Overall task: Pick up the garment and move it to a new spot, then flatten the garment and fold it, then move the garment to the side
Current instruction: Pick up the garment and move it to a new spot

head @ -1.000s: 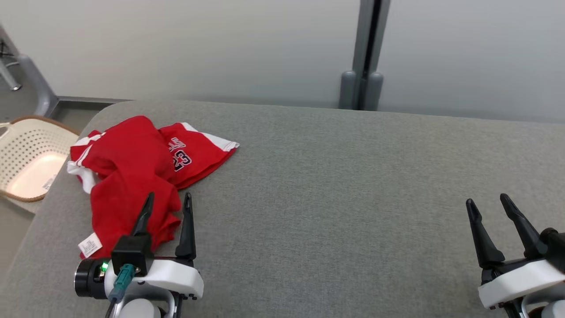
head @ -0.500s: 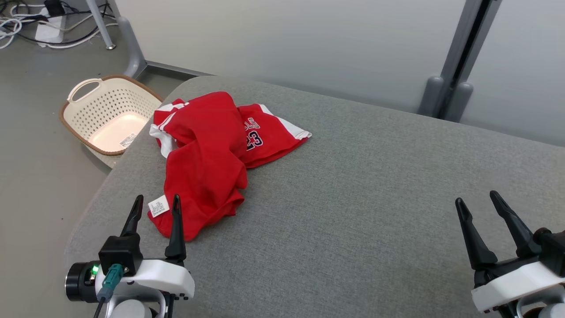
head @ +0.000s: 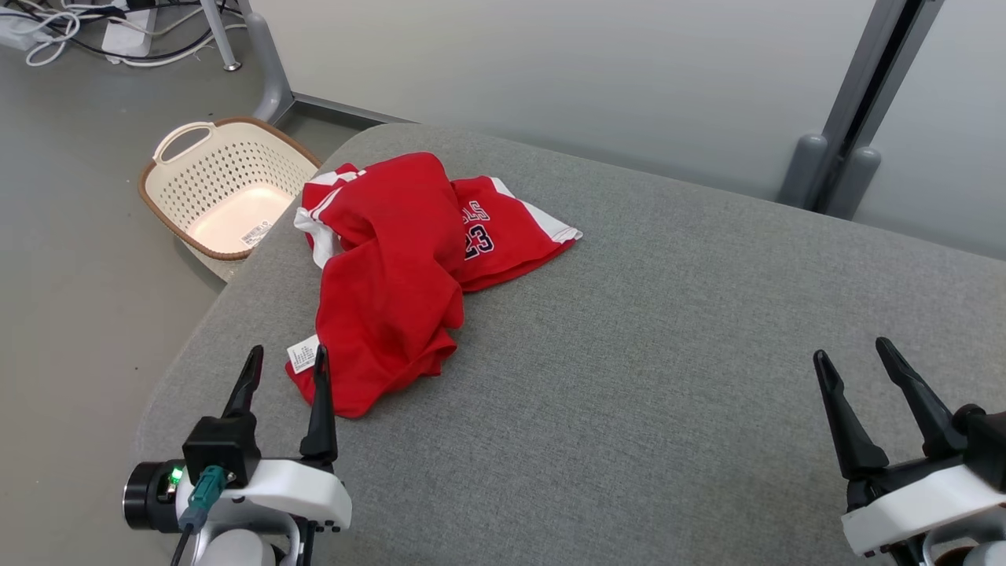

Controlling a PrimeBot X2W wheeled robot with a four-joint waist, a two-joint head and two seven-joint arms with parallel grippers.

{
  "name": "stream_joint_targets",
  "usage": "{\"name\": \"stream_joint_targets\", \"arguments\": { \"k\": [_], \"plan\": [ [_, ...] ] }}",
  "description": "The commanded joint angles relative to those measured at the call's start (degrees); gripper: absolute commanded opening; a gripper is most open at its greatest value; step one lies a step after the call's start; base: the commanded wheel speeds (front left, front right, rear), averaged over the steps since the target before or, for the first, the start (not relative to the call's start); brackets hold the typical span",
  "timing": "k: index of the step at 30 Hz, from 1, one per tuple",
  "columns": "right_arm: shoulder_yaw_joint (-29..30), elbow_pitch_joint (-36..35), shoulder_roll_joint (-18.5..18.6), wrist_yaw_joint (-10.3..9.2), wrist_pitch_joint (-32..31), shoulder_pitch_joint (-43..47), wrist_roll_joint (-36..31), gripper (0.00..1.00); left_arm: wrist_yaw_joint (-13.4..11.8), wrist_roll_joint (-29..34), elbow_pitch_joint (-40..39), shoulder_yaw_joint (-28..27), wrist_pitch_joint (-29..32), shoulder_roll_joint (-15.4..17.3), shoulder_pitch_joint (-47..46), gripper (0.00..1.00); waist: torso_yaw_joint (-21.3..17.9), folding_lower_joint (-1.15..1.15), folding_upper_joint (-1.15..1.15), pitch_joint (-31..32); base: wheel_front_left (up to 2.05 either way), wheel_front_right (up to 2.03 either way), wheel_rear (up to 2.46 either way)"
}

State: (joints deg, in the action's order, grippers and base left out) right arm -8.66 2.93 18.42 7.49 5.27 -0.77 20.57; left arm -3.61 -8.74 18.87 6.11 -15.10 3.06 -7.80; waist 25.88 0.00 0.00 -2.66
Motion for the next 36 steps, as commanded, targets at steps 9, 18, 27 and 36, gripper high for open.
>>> {"name": "stream_joint_targets", "arguments": {
  "k": [9,18,27,36],
  "plan": [
    [-0.33,-2.7,3.16,0.0,-0.68,-0.97,1.21,1.0,-0.46,-1.98,4.87,4.31,-0.05,-0.07,-7.71,1.0,-2.34,0.0,0.0,-5.23,0.0,0.0,0.0],
    [-0.54,-5.7,9.34,-0.01,-0.3,-1.88,4.54,1.0,-4.41,-12.88,19.23,12.37,1.19,-0.02,-22.24,1.0,-7.0,0.0,0.0,-13.23,0.0,0.0,0.0],
    [-0.42,-5.06,12.67,-0.01,1.99,-2.91,7.26,1.0,-7.91,-22.46,33.38,13.95,2.09,-0.04,-31.59,0.0,-9.15,0.0,0.0,-16.56,0.0,0.0,0.0],
    [0.51,-3.59,12.21,-0.01,2.89,-1.83,7.44,1.0,-10.25,-17.45,21.17,9.22,-0.09,0.55,-27.96,0.0,-8.08,0.0,0.0,-14.91,0.0,0.0,0.0]
  ]
}}
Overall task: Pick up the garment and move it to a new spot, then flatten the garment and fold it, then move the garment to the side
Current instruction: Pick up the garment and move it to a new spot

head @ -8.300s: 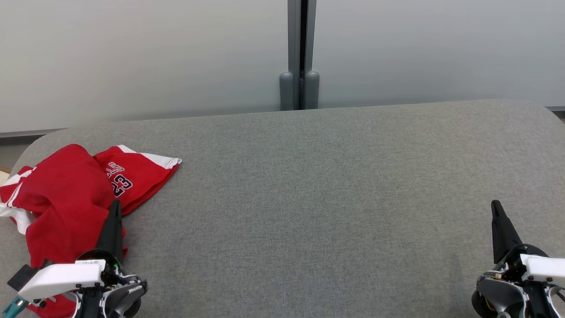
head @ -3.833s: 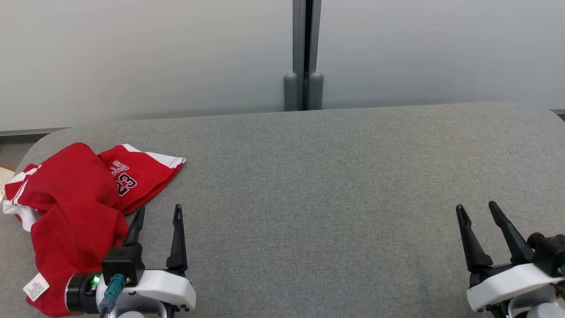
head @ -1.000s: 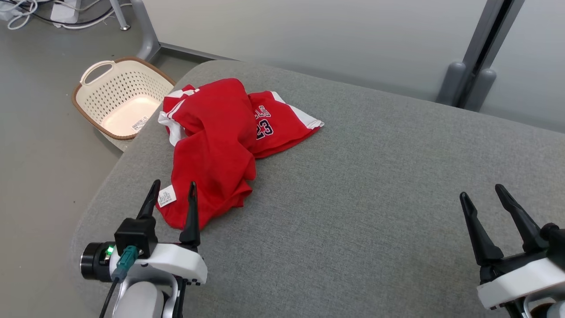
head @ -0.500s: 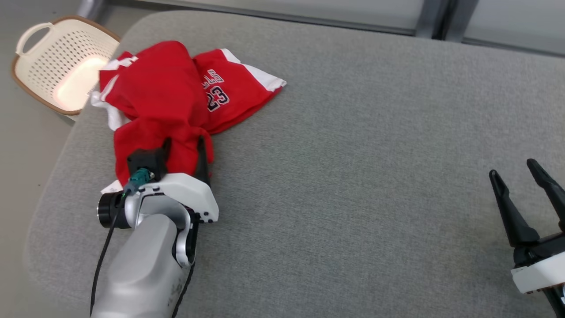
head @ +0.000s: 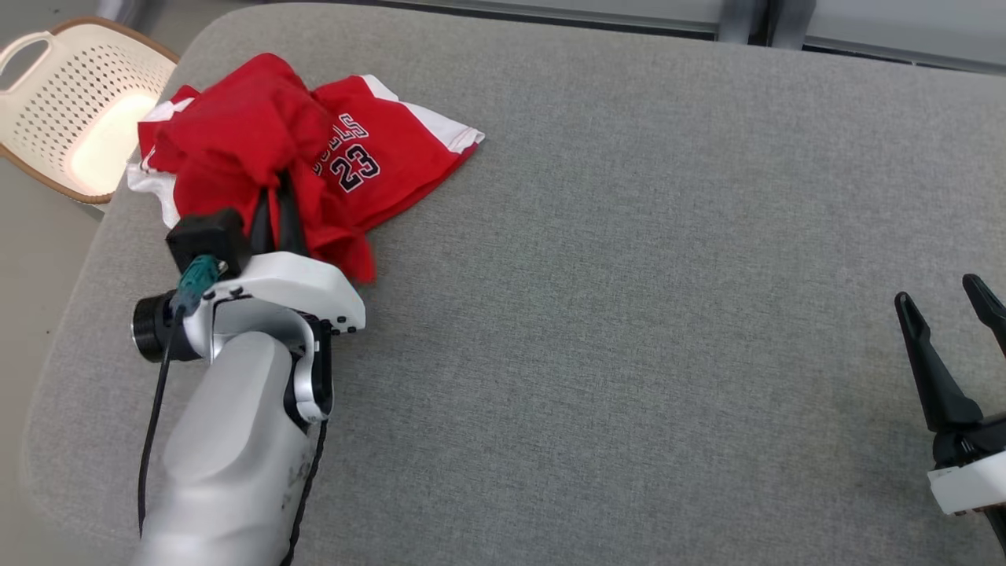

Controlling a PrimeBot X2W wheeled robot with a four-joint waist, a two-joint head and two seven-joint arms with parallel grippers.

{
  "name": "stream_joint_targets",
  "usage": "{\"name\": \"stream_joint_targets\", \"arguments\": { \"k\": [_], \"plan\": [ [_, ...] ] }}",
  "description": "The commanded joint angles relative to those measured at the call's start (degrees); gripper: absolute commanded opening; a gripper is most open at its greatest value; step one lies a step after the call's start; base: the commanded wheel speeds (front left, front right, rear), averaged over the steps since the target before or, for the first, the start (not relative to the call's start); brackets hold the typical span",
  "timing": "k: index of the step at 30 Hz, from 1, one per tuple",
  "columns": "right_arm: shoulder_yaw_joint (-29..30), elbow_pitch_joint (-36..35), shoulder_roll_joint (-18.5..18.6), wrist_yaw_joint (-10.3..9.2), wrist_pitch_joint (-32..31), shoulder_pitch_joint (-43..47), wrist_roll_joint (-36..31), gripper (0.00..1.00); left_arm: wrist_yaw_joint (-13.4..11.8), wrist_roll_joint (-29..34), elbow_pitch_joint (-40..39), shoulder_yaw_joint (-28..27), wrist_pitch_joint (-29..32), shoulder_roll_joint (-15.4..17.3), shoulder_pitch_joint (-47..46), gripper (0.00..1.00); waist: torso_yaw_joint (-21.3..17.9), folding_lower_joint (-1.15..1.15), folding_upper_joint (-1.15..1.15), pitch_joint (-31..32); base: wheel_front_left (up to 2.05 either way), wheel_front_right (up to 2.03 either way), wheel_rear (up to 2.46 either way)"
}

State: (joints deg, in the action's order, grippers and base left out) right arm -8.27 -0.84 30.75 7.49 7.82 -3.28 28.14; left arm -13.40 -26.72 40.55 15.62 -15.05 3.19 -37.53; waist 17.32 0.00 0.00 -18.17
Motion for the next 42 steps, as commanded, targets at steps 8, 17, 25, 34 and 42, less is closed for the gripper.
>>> {"name": "stream_joint_targets", "arguments": {
  "k": [8,17,25,34,42],
  "plan": [
    [0.8,0.73,-2.92,0.0,-0.53,1.85,-1.48,1.0,-1.02,9.39,-21.83,-3.59,-0.13,1.63,12.76,0.0,1.42,0.0,0.0,4.83,0.0,0.0,0.0],
    [0.53,2.84,-8.07,0.0,-1.45,2.83,-3.48,1.0,-1.2,14.04,-38.45,-1.54,0.3,4.77,25.2,0.0,-0.49,0.0,0.0,11.52,0.0,0.0,0.0],
    [0.74,3.21,-10.9,0.0,-2.5,2.31,-5.22,1.0,-0.61,16.03,-48.82,4.34,5.73,4.8,30.45,0.0,-5.7,0.0,0.0,13.41,0.0,0.0,0.0],
    [1.12,3.24,-9.77,-0.01,-1.56,0.02,-3.26,1.0,3.16,15.11,-41.62,13.6,7.16,0.87,23.5,0.0,-16.37,0.0,0.0,9.03,0.0,0.0,0.0],
    [-0.96,7.63,-7.83,-0.01,2.51,-4.75,1.41,1.0,3.17,10.91,-28.12,24.48,5.96,-0.21,6.72,0.0,-29.43,0.0,0.0,2.27,0.0,0.0,0.0]
  ]
}}
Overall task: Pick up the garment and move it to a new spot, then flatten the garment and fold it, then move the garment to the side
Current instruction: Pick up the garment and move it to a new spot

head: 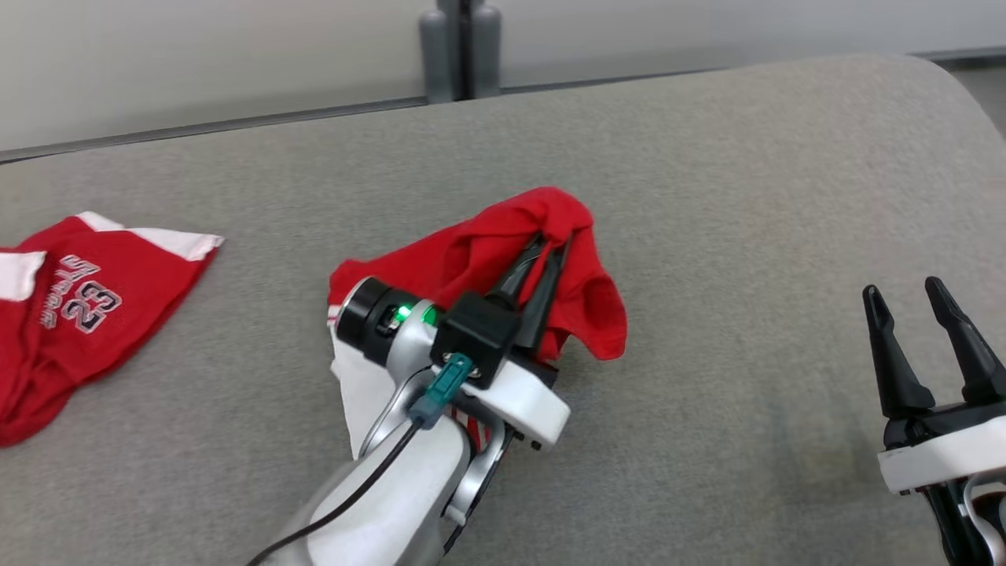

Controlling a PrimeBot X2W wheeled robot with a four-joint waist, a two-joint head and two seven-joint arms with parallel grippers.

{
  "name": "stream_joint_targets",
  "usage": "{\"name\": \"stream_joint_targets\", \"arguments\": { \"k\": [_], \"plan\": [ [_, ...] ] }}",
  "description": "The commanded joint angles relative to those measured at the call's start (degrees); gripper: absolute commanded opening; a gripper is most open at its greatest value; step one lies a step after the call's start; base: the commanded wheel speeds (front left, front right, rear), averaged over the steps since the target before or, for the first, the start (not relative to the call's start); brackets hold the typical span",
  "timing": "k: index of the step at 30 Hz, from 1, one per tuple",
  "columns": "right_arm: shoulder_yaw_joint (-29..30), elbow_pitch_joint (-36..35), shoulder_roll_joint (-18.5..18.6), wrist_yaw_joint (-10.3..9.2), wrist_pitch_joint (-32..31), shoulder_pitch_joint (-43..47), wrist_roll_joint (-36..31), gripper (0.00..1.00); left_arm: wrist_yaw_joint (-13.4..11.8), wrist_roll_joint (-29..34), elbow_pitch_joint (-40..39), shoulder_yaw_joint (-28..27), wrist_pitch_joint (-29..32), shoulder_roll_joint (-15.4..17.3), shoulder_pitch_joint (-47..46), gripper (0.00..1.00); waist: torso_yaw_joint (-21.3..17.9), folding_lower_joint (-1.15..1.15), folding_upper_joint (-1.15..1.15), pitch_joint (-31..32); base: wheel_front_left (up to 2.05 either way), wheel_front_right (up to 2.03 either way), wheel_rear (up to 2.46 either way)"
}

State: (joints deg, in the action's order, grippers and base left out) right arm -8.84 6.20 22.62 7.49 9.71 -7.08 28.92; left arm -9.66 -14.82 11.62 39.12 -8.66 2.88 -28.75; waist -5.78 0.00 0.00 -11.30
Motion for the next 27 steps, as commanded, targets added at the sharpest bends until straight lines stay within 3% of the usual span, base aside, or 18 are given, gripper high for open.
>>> {"name": "stream_joint_targets", "arguments": {
  "k": [1,9,10,11,12,20,27],
  "plan": [
    [-0.56,1.47,0.36,0.0,1.24,-1.36,1.3,1.0,-0.81,-2.28,1.99,2.79,-0.62,0.17,-3.78,0.0,-7.43,0.0,0.0,-5.2,0.0,0.0,0.0],
    [-3.85,5.93,1.07,0.0,4.09,-4.71,4.84,1.0,-2.56,-11.96,11.38,15.93,0.72,0.23,-12.43,0.03,-12.67,0.0,0.0,-9.24,0.0,0.0,0.0],
    [-4.24,6.49,1.14,0.0,4.39,-5.15,5.19,1.0,-2.63,-13.48,12.57,17.62,0.9,0.19,-13.0,0.33,-12.93,0.0,0.0,-9.53,0.0,0.0,0.0],
    [-4.6,7.05,1.27,0.0,4.67,-5.37,5.56,1.0,-2.85,-14.66,13.69,19.27,1.19,0.18,-13.65,0.87,-13.04,0.0,0.0,-9.74,0.0,0.0,0.0],
    [-4.97,7.46,1.42,0.0,4.83,-5.65,5.96,1.0,-2.82,-15.78,14.59,20.87,1.3,0.16,-14.26,1.0,-13.08,0.0,0.0,-9.93,0.0,0.0,0.0],
    [-5.84,9.05,2.91,-0.01,5.53,-6.51,6.66,1.0,-4.79,-21.58,16.41,28.3,-3.62,0.13,-16.73,1.0,-9.53,0.0,0.0,-8.7,0.0,0.0,0.0],
    [-4.55,8.25,4.15,0.0,5.58,-4.61,5.03,1.0,-9.82,-21.2,13.82,25.1,-6.49,0.12,-15.94,1.0,-3.49,0.0,0.0,-5.6,0.0,0.0,0.0]
  ]
}}
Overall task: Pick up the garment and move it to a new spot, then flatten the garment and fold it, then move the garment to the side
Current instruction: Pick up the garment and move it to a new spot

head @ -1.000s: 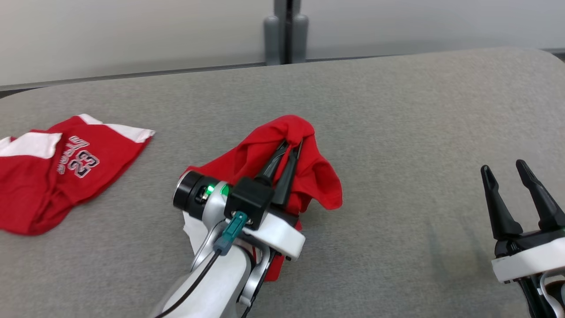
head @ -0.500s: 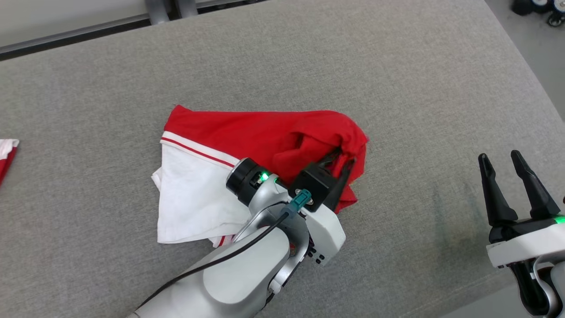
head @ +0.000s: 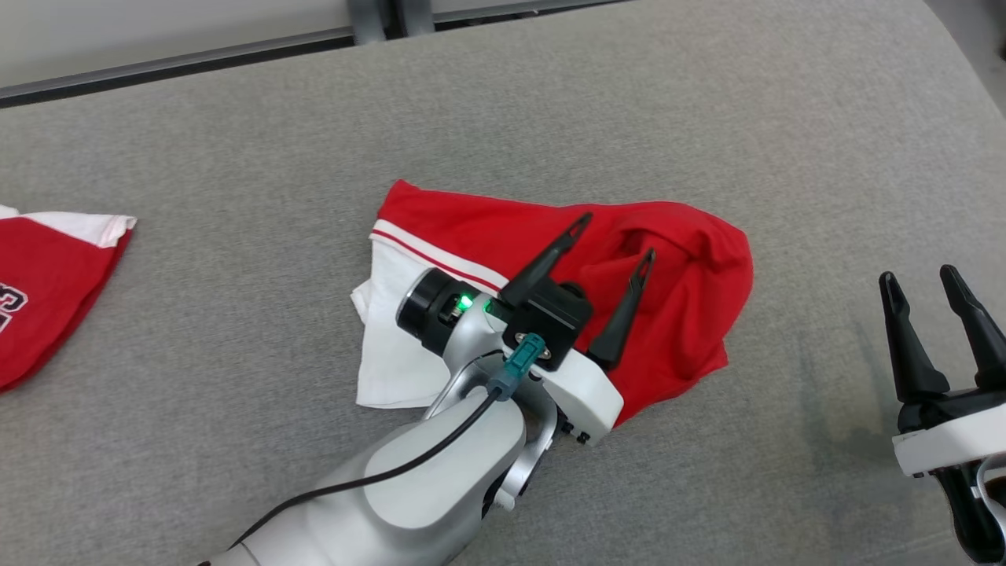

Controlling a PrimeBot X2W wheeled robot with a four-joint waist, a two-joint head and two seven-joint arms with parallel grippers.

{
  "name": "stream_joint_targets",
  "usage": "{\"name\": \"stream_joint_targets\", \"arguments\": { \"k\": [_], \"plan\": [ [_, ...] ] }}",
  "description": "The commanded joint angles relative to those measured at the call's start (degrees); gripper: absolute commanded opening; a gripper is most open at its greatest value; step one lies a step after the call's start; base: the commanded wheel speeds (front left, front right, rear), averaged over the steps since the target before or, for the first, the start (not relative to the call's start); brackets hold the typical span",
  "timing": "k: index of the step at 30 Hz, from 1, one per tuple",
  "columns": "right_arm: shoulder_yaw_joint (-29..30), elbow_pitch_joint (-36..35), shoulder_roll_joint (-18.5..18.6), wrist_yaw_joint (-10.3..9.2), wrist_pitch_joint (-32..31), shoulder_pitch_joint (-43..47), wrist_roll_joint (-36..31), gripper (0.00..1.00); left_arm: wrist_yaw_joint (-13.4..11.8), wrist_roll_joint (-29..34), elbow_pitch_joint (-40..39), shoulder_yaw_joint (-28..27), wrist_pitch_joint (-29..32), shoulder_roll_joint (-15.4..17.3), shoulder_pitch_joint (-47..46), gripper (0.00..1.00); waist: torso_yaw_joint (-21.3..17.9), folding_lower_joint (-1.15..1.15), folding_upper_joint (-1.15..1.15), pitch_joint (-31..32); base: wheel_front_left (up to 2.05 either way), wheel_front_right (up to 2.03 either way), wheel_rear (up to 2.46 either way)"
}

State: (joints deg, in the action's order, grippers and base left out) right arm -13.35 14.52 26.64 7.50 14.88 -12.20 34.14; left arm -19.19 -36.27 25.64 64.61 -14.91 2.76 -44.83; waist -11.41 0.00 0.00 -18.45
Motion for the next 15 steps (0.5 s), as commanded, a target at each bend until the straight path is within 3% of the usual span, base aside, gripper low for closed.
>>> {"name": "stream_joint_targets", "arguments": {
  "k": [1,7,11,15],
  "plan": [
    [0.21,-0.31,0.29,-0.01,0.41,0.73,-0.55,1.0,-1.14,1.04,-1.25,-2.06,-0.31,0.19,0.65,1.0,2.96,0.0,0.0,1.85,0.0,0.0,0.0],
    [1.19,-1.87,0.77,-0.01,-0.09,2.51,-1.96,1.0,-4.05,6.16,-8.48,-13.14,-0.26,3.69,7.3,1.0,7.38,0.0,0.0,3.69,0.0,0.0,0.0],
    [1.91,-2.94,0.68,-0.02,-1.04,3.5,-2.78,1.0,-3.07,8.41,-12.82,-20.08,-0.27,6.6,13.28,1.0,9.56,0.0,0.0,4.83,0.0,0.0,0.0],
    [2.67,-3.98,0.22,-0.02,-1.98,4.6,-3.76,1.0,-0.41,9.8,-16.22,-26.5,-0.27,8.69,19.14,1.0,11.4,0.0,0.0,6.02,0.0,0.0,0.0]
  ]
}}
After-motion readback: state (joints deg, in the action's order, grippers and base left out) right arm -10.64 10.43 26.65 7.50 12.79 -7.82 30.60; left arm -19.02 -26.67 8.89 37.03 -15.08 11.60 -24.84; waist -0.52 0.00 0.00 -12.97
